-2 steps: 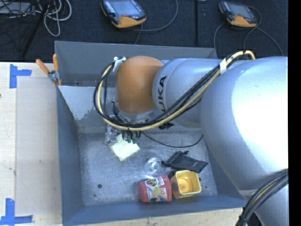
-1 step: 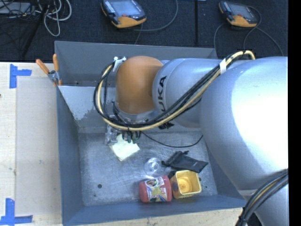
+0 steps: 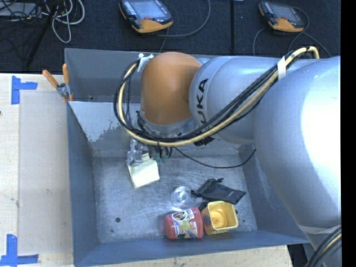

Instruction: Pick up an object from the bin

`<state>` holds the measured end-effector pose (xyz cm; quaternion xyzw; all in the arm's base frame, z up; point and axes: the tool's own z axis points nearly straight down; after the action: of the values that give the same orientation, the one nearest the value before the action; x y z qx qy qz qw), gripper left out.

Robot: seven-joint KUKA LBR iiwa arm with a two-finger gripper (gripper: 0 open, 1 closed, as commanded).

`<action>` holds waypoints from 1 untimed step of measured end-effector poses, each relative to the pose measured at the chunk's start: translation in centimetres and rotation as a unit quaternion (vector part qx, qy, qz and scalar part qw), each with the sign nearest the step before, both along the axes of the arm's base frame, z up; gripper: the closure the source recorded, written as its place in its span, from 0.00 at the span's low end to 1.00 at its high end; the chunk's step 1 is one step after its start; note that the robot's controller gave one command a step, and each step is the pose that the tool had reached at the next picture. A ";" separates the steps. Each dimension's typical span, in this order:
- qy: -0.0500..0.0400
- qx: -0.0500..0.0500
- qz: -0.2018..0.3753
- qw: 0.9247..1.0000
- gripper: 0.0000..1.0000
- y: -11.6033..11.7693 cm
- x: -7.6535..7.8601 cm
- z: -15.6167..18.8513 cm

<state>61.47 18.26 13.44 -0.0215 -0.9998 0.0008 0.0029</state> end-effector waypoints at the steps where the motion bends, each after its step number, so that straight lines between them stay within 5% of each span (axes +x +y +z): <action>1: -0.006 0.002 -0.001 1.000 1.00 -0.1 0.4 3.4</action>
Offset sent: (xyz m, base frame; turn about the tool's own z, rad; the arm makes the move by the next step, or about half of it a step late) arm 0.0047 -0.0075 0.1151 0.0326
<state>61.83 18.14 16.84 -0.0226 -0.9997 -0.0009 -0.0029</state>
